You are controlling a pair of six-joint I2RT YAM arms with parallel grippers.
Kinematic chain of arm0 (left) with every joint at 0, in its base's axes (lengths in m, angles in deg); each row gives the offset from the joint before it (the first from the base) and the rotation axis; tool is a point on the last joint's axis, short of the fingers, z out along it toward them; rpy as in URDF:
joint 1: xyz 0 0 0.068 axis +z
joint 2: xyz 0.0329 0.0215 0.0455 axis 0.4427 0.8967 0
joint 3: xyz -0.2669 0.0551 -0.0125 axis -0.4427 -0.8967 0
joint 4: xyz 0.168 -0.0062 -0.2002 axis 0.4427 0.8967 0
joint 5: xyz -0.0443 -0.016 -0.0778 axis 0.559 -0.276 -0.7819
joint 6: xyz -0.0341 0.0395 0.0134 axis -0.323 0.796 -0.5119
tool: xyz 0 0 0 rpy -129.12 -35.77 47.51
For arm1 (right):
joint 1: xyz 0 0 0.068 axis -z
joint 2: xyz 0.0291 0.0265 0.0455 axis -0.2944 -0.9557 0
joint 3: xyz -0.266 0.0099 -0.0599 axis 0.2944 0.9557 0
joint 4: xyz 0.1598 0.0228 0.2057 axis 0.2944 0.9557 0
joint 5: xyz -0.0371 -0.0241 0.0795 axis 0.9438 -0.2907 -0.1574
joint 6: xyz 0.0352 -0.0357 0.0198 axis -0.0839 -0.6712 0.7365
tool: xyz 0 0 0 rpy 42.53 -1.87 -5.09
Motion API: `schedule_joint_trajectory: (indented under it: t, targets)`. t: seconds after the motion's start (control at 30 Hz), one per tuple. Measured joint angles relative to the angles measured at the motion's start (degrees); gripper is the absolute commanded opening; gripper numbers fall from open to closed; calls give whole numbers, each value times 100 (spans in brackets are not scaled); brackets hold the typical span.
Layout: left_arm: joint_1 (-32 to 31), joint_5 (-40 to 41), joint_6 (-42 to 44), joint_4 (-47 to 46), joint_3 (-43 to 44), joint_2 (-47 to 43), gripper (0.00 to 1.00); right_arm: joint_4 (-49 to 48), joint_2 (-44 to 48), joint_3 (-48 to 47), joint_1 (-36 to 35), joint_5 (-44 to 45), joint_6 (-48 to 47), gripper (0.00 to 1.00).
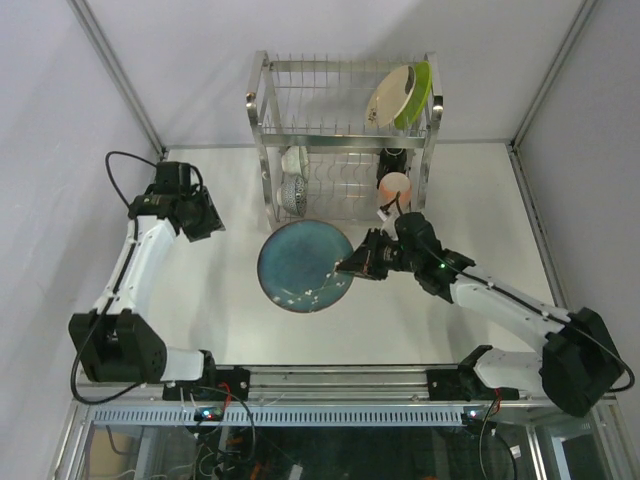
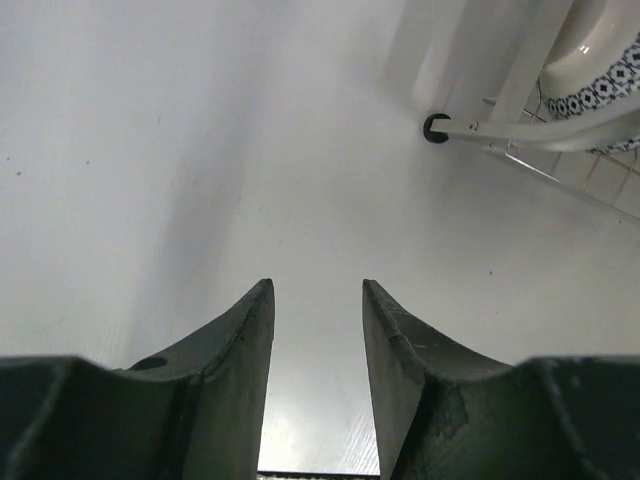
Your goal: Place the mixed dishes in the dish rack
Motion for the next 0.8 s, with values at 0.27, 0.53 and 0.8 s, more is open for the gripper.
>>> schedule_joint_trajectory:
  t: [0.27, 0.53, 0.8]
  targets:
    - [0, -313, -42, -693, 369, 957, 45, 1528, 675, -855, 323, 11, -44, 0]
    - [-28, -704, -216, -1408, 658, 1928, 45, 2470, 785, -1851, 612, 7, 203, 0]
    - [-195, -1067, -376, -2059, 901, 2520, 46, 3158, 713, -3001, 1034, 0, 269, 0]
